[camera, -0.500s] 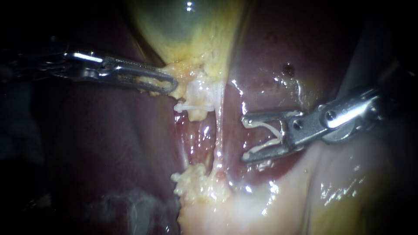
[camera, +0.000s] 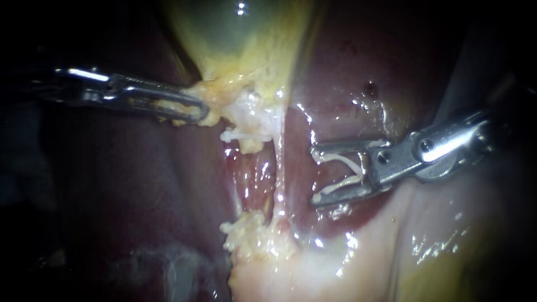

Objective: Clipping first clip right tube

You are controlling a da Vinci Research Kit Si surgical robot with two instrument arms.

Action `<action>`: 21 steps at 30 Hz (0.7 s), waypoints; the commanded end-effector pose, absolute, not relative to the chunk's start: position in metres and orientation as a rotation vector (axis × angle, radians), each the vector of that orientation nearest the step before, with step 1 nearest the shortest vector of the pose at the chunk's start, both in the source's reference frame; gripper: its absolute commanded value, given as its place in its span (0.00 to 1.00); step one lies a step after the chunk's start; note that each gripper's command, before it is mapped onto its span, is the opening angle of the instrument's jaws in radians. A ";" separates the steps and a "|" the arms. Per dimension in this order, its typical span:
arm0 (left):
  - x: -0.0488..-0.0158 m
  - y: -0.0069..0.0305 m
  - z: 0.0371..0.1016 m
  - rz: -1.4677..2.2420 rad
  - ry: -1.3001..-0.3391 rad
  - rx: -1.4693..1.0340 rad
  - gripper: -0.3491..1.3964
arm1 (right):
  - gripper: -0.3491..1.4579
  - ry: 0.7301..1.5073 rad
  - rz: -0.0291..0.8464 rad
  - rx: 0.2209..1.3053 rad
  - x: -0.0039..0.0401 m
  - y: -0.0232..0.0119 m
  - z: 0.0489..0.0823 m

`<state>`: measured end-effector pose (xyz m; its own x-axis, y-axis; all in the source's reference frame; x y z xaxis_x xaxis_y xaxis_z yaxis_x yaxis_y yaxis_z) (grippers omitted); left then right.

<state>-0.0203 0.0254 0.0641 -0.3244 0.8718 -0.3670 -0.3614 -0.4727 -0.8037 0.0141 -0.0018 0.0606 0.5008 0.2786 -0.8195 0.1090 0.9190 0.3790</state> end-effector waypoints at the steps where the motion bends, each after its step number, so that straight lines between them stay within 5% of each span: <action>1: -0.0197 0.0257 0.0630 1.881 -0.769 -1.046 0.00 | 0.47 1.049 0.106 0.412 0.0141 -0.0018 0.0606; 15: -0.0198 0.0263 0.0594 1.858 -0.750 -1.079 0.00 | 0.47 1.051 0.100 0.408 0.0141 -0.0019 0.0606; 21: -0.0201 0.0261 0.0596 1.858 -0.746 -1.079 0.00 | 0.47 1.036 0.182 0.465 0.0149 -0.0026 0.0614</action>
<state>-0.0201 0.0260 0.0596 -0.2760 0.8793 -0.3882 -0.3666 -0.4696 -0.8032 0.0151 -0.0027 0.0615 0.5053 0.3734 -0.7780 0.0672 0.8818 0.4668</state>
